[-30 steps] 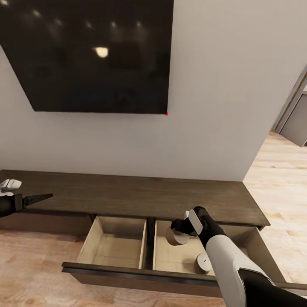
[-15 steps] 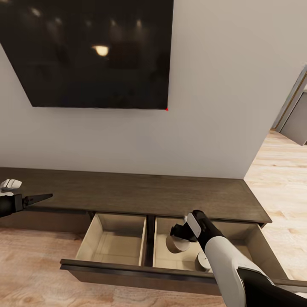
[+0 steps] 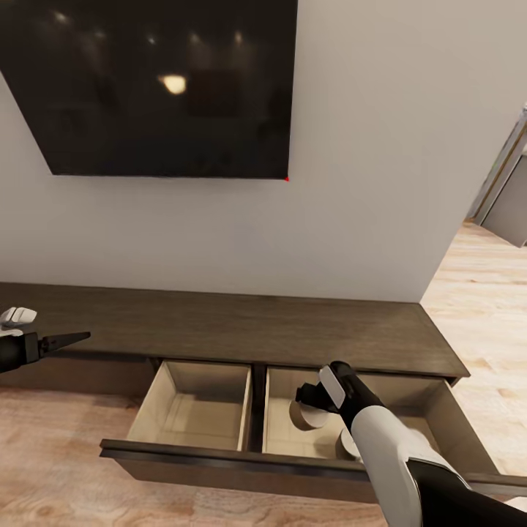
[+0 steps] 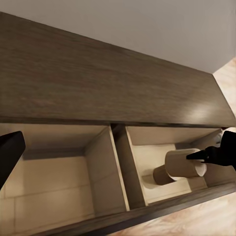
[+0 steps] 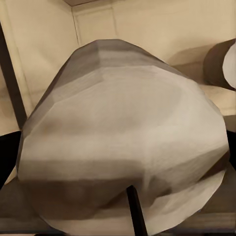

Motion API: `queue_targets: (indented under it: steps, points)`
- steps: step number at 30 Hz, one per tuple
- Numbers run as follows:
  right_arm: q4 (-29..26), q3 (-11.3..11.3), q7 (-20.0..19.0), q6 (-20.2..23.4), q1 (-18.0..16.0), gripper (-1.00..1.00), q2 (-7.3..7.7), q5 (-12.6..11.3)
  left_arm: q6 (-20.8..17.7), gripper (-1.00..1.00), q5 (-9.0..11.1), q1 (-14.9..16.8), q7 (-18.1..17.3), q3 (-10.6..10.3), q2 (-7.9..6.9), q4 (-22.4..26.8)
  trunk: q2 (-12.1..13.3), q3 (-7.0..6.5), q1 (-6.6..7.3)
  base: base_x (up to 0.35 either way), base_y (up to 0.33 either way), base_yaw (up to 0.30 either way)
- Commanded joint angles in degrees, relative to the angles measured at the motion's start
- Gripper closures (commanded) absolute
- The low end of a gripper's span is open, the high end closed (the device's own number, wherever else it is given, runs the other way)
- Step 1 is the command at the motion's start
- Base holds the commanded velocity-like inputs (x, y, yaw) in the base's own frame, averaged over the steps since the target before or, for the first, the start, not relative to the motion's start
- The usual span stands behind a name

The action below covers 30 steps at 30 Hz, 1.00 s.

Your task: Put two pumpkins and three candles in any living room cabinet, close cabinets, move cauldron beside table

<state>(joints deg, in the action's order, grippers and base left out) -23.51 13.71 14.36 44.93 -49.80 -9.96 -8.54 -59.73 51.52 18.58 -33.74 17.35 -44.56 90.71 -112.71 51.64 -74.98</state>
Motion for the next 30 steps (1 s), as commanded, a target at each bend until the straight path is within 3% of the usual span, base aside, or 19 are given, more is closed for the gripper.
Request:
queue_targets:
  steps: [1, 30]
  points:
    - [-0.08, 0.16, 0.53, 0.05, -0.03, 1.0, -0.04, -0.67, -0.27, -1.0, -0.21, 0.06, -0.36, 0.05, 0.0, -0.01, -0.44, 0.23, -0.22, 0.0, 0.0, 0.0]
    - [-0.13, 0.09, 0.67, -0.1, -0.12, 1.0, -0.04, -0.69, -0.27, -1.0, 0.07, 0.06, -0.44, -0.3, 0.26, 0.14, -12.07, 5.44, -6.59, 0.0, 0.0, 0.0]
